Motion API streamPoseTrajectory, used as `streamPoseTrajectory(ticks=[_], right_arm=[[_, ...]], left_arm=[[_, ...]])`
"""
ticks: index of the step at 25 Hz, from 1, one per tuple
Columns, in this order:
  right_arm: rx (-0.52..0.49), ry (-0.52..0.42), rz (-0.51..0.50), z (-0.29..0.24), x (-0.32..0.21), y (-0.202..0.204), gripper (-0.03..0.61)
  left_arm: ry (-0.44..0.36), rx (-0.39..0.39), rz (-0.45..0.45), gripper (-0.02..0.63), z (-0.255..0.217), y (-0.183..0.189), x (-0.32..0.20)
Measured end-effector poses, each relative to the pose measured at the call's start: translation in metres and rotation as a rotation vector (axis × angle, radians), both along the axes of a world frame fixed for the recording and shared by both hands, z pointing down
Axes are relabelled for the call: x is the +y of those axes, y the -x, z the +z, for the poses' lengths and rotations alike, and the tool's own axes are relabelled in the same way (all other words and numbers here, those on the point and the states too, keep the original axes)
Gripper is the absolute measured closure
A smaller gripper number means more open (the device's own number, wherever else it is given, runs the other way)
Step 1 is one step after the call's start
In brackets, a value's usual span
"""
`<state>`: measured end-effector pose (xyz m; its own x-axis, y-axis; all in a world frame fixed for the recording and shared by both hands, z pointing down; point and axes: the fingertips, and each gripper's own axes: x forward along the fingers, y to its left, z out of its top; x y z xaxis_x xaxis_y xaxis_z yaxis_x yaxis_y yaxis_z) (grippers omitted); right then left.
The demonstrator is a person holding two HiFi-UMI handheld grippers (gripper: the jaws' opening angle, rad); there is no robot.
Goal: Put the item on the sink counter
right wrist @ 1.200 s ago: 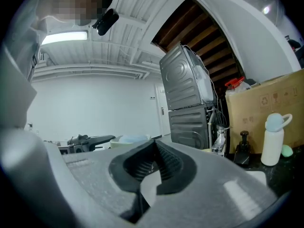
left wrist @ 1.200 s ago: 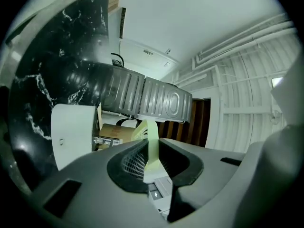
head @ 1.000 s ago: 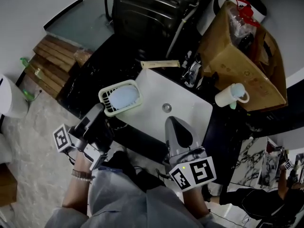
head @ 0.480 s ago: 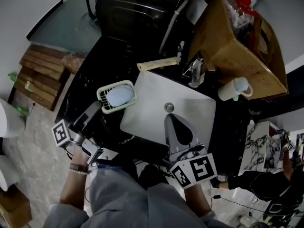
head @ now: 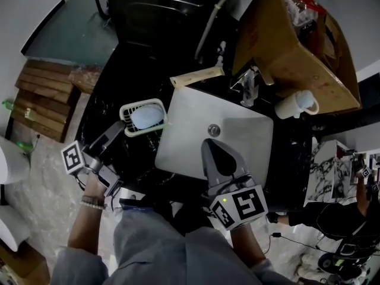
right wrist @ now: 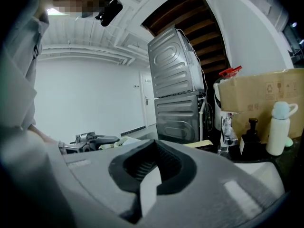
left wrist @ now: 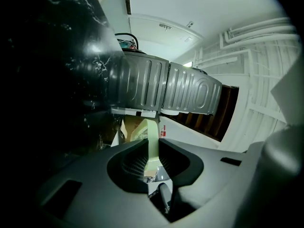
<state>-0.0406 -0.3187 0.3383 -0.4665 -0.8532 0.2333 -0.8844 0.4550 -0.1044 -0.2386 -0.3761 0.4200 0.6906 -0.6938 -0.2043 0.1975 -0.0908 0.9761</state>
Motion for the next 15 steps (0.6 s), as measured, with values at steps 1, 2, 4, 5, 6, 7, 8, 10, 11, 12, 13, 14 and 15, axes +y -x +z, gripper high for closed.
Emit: streamPoseTrajectory(ticks=[1, 2, 4, 5, 6, 7, 8, 10, 11, 12, 13, 14, 15], right_arm=[[0.002, 0.007, -0.012, 0.003, -0.001, 0.004, 0.581], [0.008, 0.013, -0.028, 0.007, -0.002, 0.008, 0.581], [0.034, 0.022, -0.061, 0.013, -0.002, 0.017, 0.581], [0.048, 0.028, -0.071, 0.016, -0.003, 0.020, 0.581], [0.058, 0.035, -0.076, 0.018, -0.004, 0.023, 0.581], [0.063, 0.040, -0.076, 0.020, -0.006, 0.025, 0.581], [0.062, 0.043, -0.072, 0.022, -0.008, 0.025, 0.581], [0.061, 0.048, -0.059, 0.028, -0.013, 0.025, 0.581], [0.064, 0.053, -0.056, 0.033, -0.014, 0.025, 0.581], [0.069, 0.056, -0.057, 0.037, -0.015, 0.025, 0.581], [0.079, 0.057, -0.063, 0.042, -0.017, 0.027, 0.581], [0.097, 0.058, -0.073, 0.048, -0.018, 0.029, 0.581], [0.123, 0.065, -0.084, 0.054, -0.018, 0.031, 0.581]], left_arm=[[0.005, -0.008, 0.005, 0.541, 0.003, 0.002, -0.002], [0.009, -0.014, 0.009, 0.541, 0.006, 0.003, -0.005], [0.019, -0.024, 0.018, 0.541, 0.011, 0.006, -0.008], [0.025, -0.030, 0.023, 0.541, 0.014, 0.007, -0.010], [0.032, -0.038, 0.030, 0.541, 0.017, 0.008, -0.012], [0.040, -0.048, 0.036, 0.541, 0.019, 0.009, -0.013], [0.049, -0.059, 0.043, 0.541, 0.022, 0.009, -0.015], [0.062, -0.080, 0.059, 0.541, 0.026, 0.007, -0.018], [0.065, -0.088, 0.068, 0.541, 0.028, 0.007, -0.019], [0.066, -0.095, 0.076, 0.541, 0.029, 0.007, -0.019], [0.067, -0.099, 0.082, 0.541, 0.030, 0.007, -0.020], [0.068, -0.102, 0.087, 0.541, 0.030, 0.007, -0.020], [0.069, -0.105, 0.091, 0.541, 0.031, 0.007, -0.021]])
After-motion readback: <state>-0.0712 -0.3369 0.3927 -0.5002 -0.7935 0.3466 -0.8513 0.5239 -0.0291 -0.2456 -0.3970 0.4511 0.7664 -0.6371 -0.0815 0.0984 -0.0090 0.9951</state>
